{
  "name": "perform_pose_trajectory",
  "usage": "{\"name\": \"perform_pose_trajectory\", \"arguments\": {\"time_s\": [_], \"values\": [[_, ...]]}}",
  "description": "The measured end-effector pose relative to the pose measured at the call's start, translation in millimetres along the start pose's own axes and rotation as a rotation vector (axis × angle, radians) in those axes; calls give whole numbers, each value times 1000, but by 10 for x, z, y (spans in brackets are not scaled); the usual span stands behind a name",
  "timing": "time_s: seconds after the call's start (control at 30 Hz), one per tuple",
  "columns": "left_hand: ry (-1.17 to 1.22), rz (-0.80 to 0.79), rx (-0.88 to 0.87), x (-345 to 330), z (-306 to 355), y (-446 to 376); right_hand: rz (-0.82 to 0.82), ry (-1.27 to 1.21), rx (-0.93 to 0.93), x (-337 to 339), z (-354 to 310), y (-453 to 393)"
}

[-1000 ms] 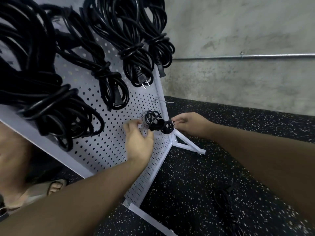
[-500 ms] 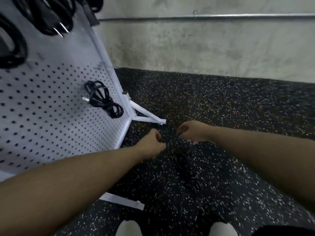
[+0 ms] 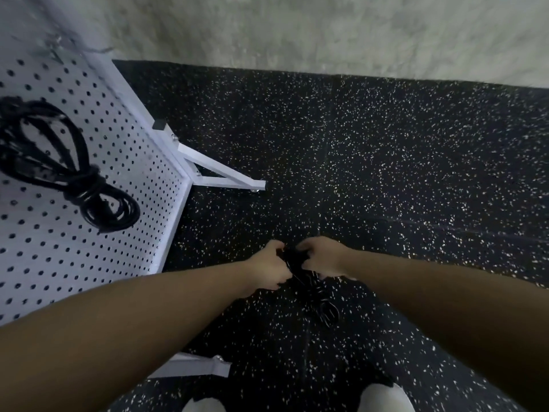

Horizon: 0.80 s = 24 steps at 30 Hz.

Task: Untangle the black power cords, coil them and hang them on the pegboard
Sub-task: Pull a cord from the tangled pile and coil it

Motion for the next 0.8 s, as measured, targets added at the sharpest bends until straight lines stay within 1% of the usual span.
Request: {"name": "perform_pose_trajectory", "arguments": {"time_s": [0.07,0.13,0.2,0.23,0.3,0.37,0.43,0.47,0.57,0.6,0.63,0.67,0.73,0.77,0.8], "values": [[115,-2,-25,86,60,73,32,-61,71,100,-85,50],[209,72,-111,213,104,171,44,-251,144,263,-191,137],[222,199,-206,360,186,314,23,-457,218,447,-329,259],[233,231,-246,437,244,401,12,-539,263,536,-420,322],[268,211,-292,564,363,626,-13,-671,369,688,-648,451],[326,178,-354,676,469,847,-7,-728,447,806,-921,614],[359,205,-409,783,544,1059,58,-637,497,879,-1176,782],[347,232,-433,828,570,1173,130,-510,521,913,-1282,849],[367,292,-490,895,597,1456,380,76,522,1017,-1545,1057],[392,318,-505,895,611,1548,447,206,518,1031,-1628,1135],[427,353,-520,896,620,1622,478,248,537,1033,-1713,1212],[459,397,-534,900,634,1688,467,201,583,1042,-1784,1283],[510,497,-567,935,666,1791,354,-49,671,1031,-1910,1345],[529,542,-579,960,675,1822,312,-99,698,1015,-1966,1370],[543,585,-588,990,676,1847,312,-88,722,1010,-2019,1361]]}}
Point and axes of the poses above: each hand's wrist, its own y-axis away from the middle knuckle, its own x-axis out of the back of the hand, z = x × y, the point moved 1 cm from there along -y, towards the middle knuckle, and after that the axes turned 5 degrees about -y, right-handed, at the moved point
